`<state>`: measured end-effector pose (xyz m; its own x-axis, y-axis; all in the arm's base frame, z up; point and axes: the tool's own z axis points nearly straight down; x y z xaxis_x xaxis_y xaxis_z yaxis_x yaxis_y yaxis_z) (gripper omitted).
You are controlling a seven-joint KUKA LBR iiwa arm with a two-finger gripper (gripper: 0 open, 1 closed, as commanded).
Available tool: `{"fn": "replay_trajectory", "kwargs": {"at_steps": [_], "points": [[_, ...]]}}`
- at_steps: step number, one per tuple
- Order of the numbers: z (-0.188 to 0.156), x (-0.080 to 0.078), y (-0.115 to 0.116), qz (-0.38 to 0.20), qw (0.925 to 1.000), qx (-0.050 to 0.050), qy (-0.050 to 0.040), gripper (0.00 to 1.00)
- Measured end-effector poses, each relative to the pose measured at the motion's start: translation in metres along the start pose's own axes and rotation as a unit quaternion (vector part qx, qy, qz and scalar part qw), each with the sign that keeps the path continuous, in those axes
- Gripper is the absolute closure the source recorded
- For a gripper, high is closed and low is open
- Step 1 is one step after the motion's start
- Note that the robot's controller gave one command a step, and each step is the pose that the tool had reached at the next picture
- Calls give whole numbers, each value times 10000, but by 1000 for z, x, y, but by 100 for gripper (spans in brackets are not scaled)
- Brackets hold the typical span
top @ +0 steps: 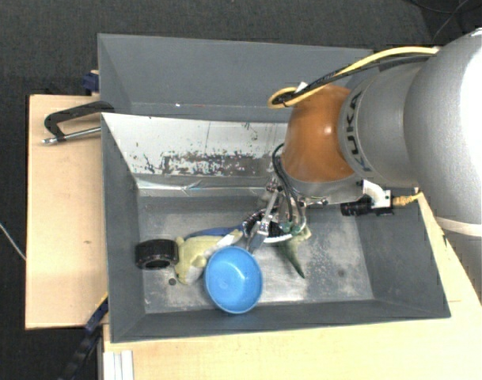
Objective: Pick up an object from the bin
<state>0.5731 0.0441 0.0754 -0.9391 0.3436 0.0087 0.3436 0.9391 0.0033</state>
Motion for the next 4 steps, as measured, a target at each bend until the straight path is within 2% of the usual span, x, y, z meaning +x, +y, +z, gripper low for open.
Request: {"fn": "replay_trajectory", "kwargs": {"at_steps": [1,2,3,4], "points": [[0,-10,-27,350,9994,-51,-36,0],[-1,-10,-27,328,9994,-44,-42,100],[-36,-11,-25,313,9995,-6,-75,100],[-92,-12,-23,301,9995,-10,-86,100]]}}
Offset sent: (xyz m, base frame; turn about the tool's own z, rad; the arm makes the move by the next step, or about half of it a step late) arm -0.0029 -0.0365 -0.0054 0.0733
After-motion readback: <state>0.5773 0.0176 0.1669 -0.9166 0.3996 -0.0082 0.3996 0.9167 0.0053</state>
